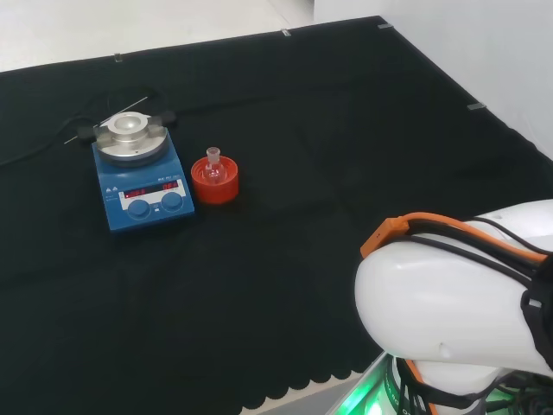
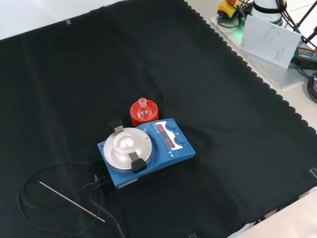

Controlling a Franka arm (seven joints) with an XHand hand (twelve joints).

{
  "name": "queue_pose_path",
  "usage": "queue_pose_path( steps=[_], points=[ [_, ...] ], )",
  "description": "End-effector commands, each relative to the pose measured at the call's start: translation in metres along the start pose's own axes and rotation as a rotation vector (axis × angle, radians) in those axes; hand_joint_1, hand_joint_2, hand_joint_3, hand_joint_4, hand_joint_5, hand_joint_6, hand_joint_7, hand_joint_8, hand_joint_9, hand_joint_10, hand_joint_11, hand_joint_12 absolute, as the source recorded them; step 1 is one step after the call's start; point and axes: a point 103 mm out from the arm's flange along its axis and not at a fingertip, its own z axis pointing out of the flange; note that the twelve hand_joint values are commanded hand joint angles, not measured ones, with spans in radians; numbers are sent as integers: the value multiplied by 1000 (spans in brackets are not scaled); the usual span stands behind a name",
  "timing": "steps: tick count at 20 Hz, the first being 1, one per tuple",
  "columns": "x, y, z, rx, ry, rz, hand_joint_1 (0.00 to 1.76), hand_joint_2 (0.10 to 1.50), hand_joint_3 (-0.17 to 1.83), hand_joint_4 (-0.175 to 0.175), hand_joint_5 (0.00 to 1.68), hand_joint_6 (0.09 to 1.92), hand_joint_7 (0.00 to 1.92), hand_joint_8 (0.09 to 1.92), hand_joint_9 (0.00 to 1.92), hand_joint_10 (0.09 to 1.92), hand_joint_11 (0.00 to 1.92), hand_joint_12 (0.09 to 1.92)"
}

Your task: Pick up the round-bottom flask.

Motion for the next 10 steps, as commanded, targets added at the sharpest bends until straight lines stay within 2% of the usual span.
queue_pose_path(
  steps=[1, 6, 10],
  points=[
    [-8, -14, 15, 1, 130, 2, 611, 489, 790, -135, 191, 536, 425, 949, 510, 915, 244, 1460],
    [-15, -15, 31, 2, 199, 4, 667, 455, 806, -143, 205, 734, 558, 962, 619, 899, 404, 1409],
    [-37, -10, 49, 15, 241, -14, 712, 434, 819, -154, 233, 819, 650, 975, 713, 890, 521, 1377]
  ],
)
